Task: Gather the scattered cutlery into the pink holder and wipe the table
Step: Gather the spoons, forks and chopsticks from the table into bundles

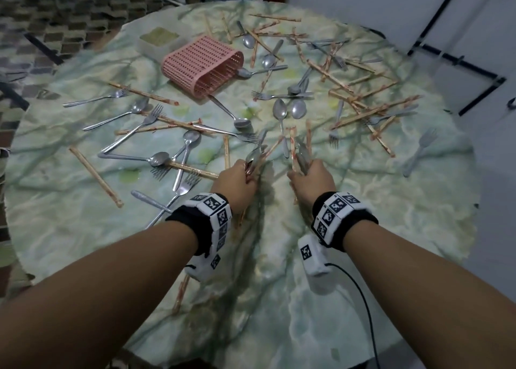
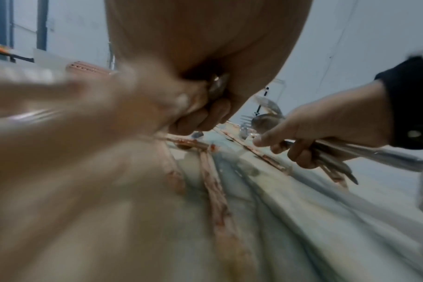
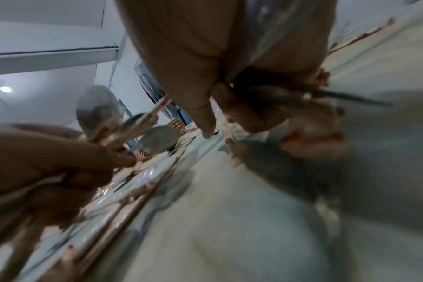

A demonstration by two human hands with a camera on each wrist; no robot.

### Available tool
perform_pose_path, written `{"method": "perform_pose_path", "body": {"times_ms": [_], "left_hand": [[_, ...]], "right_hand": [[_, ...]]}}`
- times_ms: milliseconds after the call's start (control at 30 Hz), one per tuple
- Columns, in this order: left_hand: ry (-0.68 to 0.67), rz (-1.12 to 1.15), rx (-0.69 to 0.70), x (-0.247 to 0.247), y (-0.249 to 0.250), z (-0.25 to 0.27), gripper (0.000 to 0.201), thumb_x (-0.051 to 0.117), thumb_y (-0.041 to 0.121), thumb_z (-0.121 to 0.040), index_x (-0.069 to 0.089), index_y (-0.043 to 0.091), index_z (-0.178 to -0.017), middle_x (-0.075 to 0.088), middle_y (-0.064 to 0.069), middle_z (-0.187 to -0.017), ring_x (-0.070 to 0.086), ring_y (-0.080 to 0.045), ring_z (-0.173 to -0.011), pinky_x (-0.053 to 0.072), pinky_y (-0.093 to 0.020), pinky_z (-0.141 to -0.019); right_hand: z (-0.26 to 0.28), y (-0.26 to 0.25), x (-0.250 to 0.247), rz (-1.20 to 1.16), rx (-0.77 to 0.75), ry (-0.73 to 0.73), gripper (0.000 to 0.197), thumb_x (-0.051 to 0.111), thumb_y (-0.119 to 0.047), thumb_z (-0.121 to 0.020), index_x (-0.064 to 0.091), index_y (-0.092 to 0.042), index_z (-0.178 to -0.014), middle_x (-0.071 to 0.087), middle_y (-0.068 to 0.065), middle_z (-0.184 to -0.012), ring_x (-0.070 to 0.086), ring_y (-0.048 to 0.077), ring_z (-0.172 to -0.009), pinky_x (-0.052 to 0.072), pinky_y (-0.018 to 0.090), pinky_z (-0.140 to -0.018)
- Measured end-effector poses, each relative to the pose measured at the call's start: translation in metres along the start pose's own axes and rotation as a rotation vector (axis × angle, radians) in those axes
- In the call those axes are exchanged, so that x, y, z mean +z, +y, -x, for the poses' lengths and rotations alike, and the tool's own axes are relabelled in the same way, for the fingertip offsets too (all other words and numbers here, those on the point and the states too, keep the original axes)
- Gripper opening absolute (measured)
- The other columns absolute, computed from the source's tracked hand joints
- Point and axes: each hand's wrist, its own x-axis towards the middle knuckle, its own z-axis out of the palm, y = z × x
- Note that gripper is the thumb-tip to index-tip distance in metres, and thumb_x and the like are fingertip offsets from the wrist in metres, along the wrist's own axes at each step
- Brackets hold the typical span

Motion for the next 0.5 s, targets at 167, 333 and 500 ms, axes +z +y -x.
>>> {"method": "perform_pose_path", "body": {"times_ms": [167,333,500], "left_hand": [[-0.001,0.120,0.047,-0.011,-0.004,0.008,0.012,0.044,0.019,-0.102,0.045,0.011,-0.110,0.068,-0.014,-0.097,0.067,-0.038,-0.085,0.056,-0.046,-0.075],[0.121,0.300,0.087,-0.032,-0.003,0.016,0.008,0.050,0.023,-0.103,0.052,0.015,-0.106,0.060,0.005,-0.083,0.057,-0.009,-0.072,0.044,-0.023,-0.063],[0.159,0.227,0.074,-0.055,-0.024,0.030,0.020,0.058,0.038,-0.100,0.051,0.020,-0.094,0.055,0.005,-0.074,0.053,-0.016,-0.066,0.035,-0.032,-0.058]], "right_hand": [[-0.002,0.006,0.008,0.234,-0.079,0.031,0.036,0.066,-0.026,-0.094,0.041,-0.009,-0.113,0.063,0.017,-0.114,0.060,0.036,-0.095,0.043,0.037,-0.073],[0.002,0.003,0.006,0.139,-0.017,-0.001,0.036,0.063,-0.026,-0.090,0.043,-0.008,-0.113,0.059,0.010,-0.098,0.055,0.031,-0.080,0.044,0.035,-0.069],[0.019,-0.006,0.016,-0.078,0.046,-0.026,0.046,0.056,-0.032,-0.089,0.050,-0.008,-0.128,0.059,0.009,-0.113,0.057,0.032,-0.097,0.046,0.035,-0.082]]}}
